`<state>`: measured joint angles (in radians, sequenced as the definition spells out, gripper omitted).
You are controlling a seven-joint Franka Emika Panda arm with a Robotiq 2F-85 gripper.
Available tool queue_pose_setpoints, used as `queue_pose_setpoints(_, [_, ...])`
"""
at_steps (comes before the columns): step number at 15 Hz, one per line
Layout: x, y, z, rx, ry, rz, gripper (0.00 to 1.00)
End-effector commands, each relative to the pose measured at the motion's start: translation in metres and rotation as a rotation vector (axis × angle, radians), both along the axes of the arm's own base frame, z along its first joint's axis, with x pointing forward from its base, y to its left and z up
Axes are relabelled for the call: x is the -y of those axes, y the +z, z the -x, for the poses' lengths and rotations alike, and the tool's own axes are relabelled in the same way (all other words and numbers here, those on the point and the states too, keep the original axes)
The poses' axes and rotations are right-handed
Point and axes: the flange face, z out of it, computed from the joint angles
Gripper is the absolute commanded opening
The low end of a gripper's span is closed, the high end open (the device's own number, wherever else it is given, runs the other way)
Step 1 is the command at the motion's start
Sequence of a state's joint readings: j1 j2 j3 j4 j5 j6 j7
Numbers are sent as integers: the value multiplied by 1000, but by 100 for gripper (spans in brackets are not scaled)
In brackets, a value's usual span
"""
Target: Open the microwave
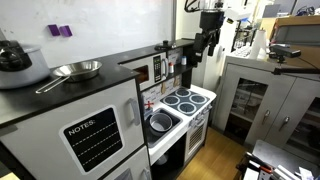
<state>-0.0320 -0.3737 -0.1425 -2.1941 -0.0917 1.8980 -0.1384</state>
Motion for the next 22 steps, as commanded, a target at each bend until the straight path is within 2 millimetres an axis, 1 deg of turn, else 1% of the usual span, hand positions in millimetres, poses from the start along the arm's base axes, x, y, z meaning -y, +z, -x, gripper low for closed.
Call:
queue_pose_setpoints(1, [0, 0, 0, -1, 0, 0, 100])
queue_pose_setpoints(13, [0, 0, 0, -1, 0, 0, 100])
queue_pose_setpoints(16, [1, 3, -6, 4, 8, -5, 100])
queue_pose_setpoints(22, [6, 16, -28, 24, -29, -56, 100])
